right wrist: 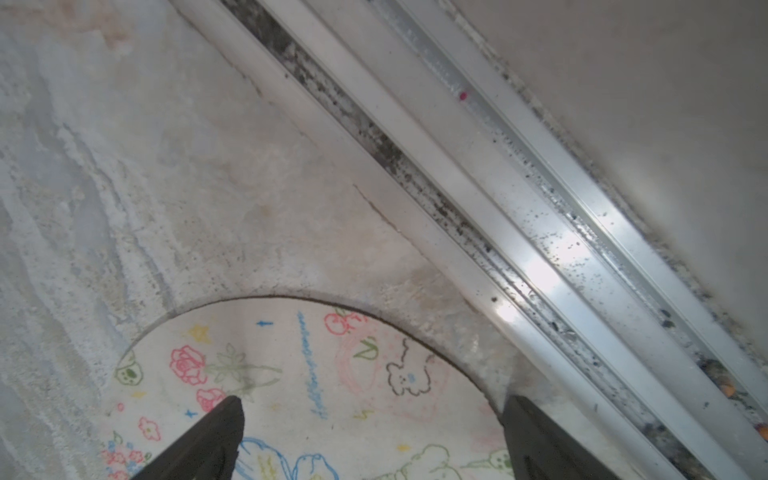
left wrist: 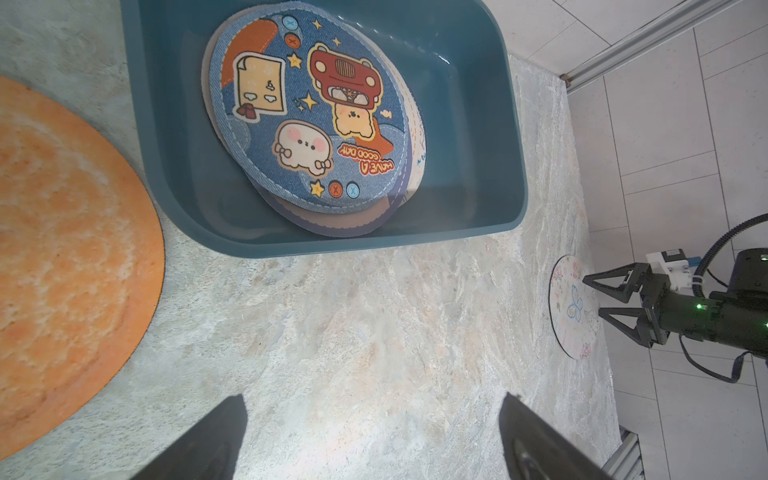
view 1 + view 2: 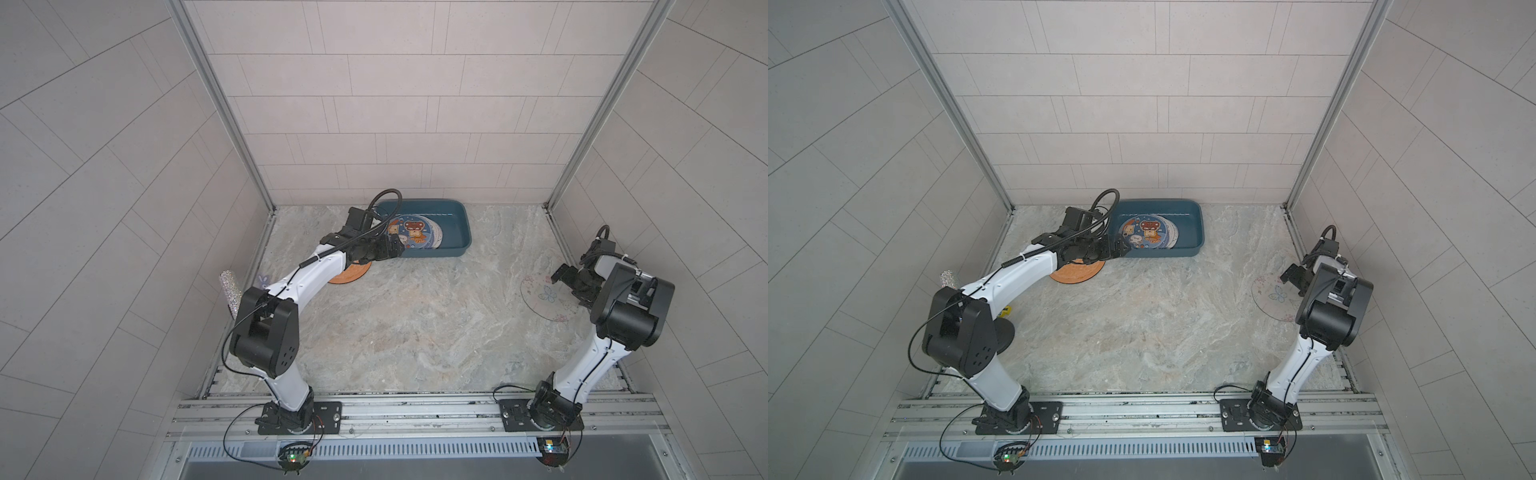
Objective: Put the coasters into the storage box
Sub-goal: Move the coaster to the center of the board.
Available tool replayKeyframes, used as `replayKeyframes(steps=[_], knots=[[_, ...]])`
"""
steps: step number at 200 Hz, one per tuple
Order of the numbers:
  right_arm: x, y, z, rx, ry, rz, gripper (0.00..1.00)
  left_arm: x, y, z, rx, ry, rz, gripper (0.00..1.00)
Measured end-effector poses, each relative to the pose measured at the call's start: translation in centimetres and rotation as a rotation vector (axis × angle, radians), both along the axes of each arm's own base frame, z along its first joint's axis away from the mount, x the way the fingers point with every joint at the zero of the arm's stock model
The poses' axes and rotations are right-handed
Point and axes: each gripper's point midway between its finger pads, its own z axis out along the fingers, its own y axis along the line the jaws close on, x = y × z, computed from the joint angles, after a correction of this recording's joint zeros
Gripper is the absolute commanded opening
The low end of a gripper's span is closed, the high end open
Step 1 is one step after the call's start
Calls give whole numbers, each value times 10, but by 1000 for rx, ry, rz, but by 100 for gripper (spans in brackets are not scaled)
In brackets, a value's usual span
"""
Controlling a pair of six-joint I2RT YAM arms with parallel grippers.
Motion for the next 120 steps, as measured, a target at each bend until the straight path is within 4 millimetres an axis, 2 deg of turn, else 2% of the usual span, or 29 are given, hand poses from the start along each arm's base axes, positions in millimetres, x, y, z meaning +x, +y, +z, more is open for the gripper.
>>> replayKeyframes(steps=[120], knots=[[15,49,1,26,-15,160,100,-2,-2,0,-2,2,-7,100]])
